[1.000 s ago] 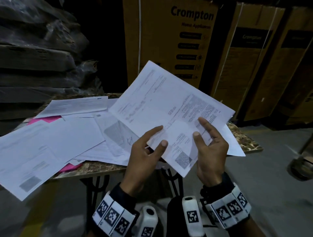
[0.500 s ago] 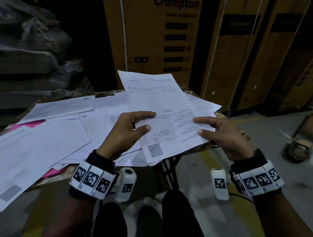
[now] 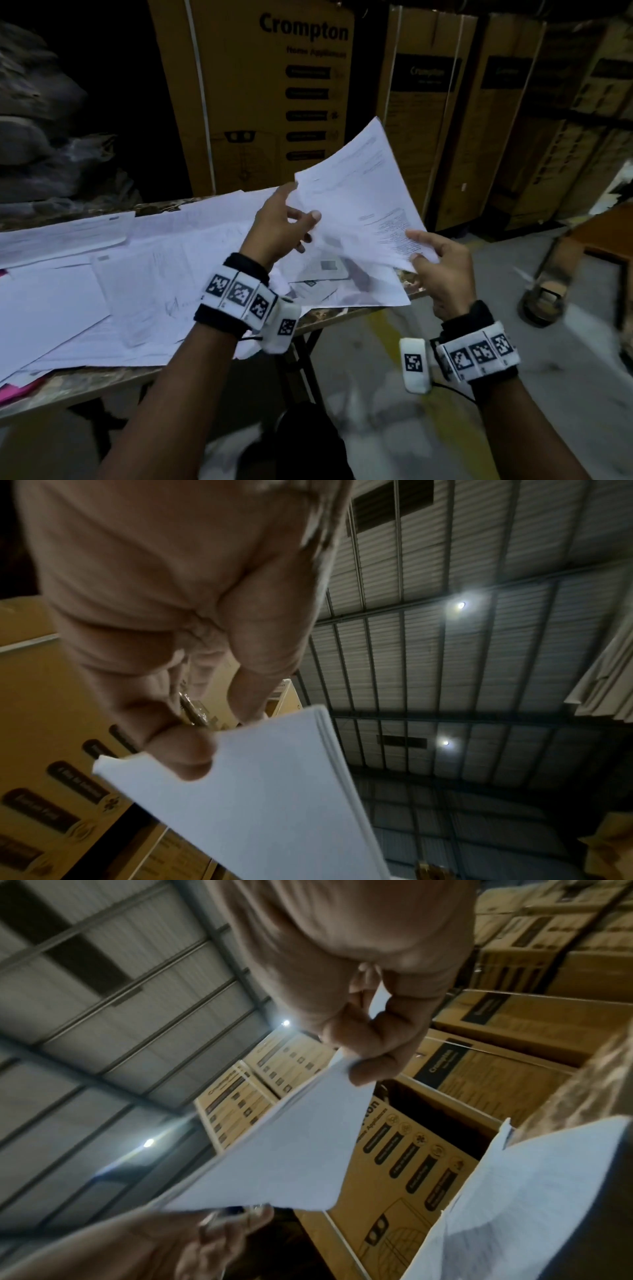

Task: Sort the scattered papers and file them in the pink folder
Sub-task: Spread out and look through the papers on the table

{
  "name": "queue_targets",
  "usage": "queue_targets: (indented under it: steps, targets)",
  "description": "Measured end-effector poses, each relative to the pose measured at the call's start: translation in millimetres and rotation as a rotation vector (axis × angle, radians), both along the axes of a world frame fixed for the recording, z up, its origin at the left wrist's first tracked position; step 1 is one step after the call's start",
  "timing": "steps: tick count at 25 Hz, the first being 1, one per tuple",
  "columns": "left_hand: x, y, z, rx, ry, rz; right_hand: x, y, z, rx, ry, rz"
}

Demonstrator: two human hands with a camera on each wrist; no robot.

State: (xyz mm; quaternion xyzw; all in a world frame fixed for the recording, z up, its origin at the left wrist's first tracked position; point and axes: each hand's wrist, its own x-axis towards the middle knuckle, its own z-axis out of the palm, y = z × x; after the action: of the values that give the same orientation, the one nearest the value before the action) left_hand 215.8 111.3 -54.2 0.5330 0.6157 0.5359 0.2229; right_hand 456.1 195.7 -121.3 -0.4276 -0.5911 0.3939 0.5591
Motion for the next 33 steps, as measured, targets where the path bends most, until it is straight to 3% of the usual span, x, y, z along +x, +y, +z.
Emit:
queue_targets:
  steps: [2, 7, 10, 12, 16, 19, 26, 29, 31, 33]
  targets:
    - [16, 14, -8, -0.066, 0.075, 0.025, 19, 14, -6, -0.026, 0.103, -0.006]
    - [49, 44, -65, -0.319, 0.465, -0.039, 51, 27, -27, -0.217, 0.287, -0.037]
    - [61, 54, -88, -0.330, 0.470, 0.010, 61, 32, -37, -0.309, 0.378, -0.055]
    - [70, 59, -94, -0.410, 0.631, 0.046, 64, 33, -39, -0.348, 0.431, -0.050]
    - [86, 65, -102, -0.608, 0.983, -0.169, 59, 30, -37, -0.385, 0.477, -0.038]
    - [86, 64, -103, -0.659, 1.018, -0.211, 51, 26, -37, -0.390, 0.474, -0.026]
    - [62, 55, -78, -0.837, 1.092, 0.027, 37, 24, -36, -0.397, 0.461, 0.028]
    - [58, 53, -77, -0.765, 1.114, 0.072, 33, 26, -33, -0.394, 0.468, 0.040]
    - [63, 56, -79, -0.689, 1.121, -0.073, 31, 29, -31, -0.398, 0.471, 0.047]
    - [68, 58, -77, -0.733, 1.152, -0.254, 29, 32, -30, -0.408, 0.459, 0.061]
